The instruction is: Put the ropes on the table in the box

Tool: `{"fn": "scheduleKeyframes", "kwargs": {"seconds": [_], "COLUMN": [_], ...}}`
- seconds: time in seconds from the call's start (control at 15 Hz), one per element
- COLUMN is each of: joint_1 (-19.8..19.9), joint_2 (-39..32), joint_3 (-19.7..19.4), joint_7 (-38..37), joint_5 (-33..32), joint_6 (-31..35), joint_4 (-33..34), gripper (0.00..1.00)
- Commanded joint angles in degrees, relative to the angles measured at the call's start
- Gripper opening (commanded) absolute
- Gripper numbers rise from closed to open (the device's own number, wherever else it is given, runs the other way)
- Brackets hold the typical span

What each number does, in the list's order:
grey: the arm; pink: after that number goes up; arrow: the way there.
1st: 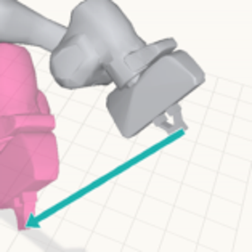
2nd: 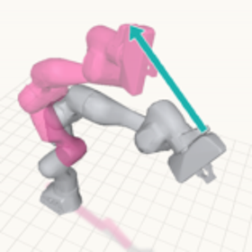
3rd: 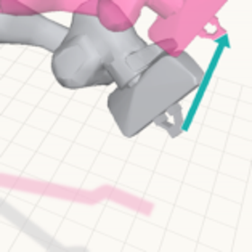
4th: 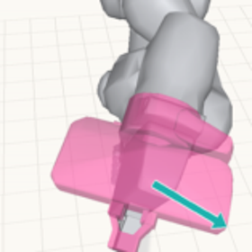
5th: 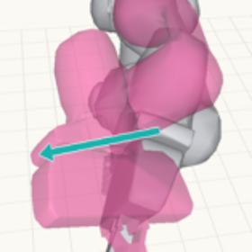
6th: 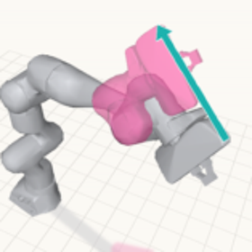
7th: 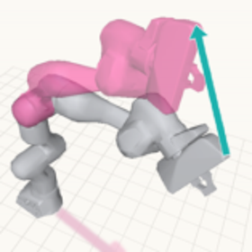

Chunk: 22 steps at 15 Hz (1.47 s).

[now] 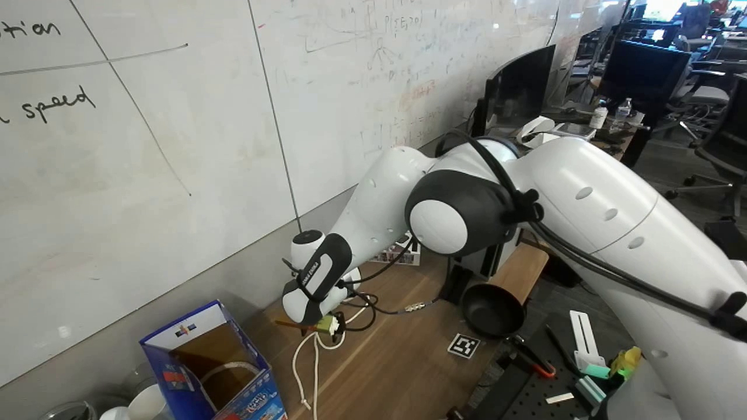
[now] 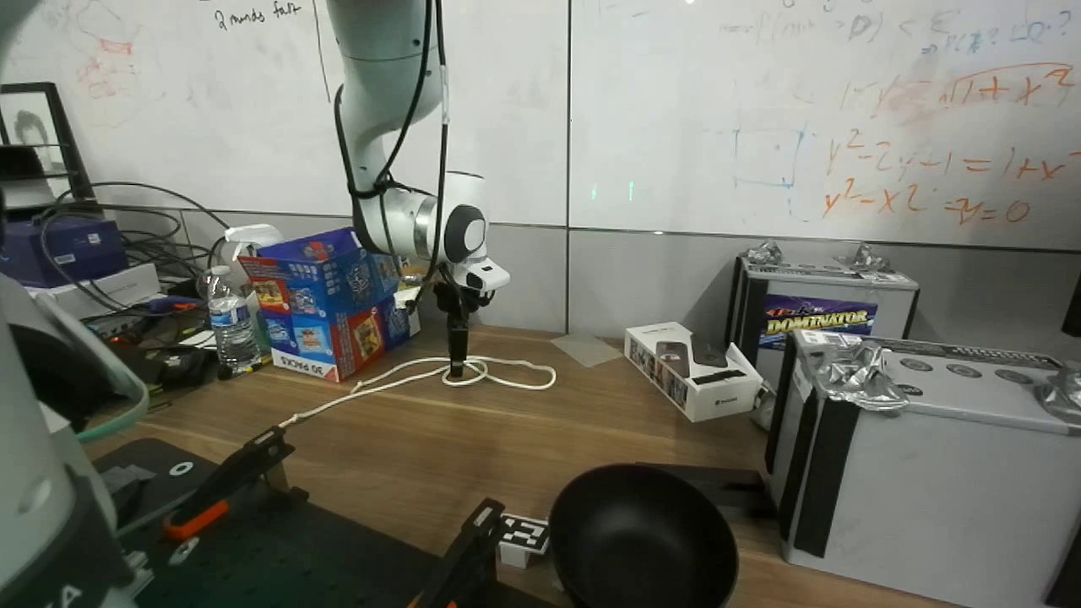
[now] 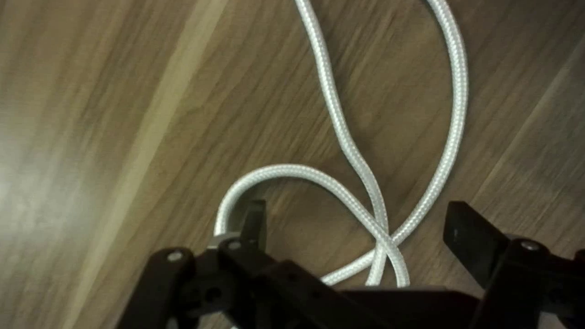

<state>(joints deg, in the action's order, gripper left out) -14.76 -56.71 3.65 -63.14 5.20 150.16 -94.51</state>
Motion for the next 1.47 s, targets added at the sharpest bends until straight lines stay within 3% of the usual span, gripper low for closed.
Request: {"fn": "scheduleKeyframes", "kwargs": {"seconds": [0.0, 1.4], "joint_1": [-1.16, -1.7], "joint_2": [-2.5, -4.95], "joint_3": [-1.46, -3.52], "joint_7": [1.56, 1.15], "joint_5": [1.06, 0.62], "joint_6": [-3.07, -5.73], "joint_4": [4.96, 9.28], "gripper": [1.0, 1.0]}}
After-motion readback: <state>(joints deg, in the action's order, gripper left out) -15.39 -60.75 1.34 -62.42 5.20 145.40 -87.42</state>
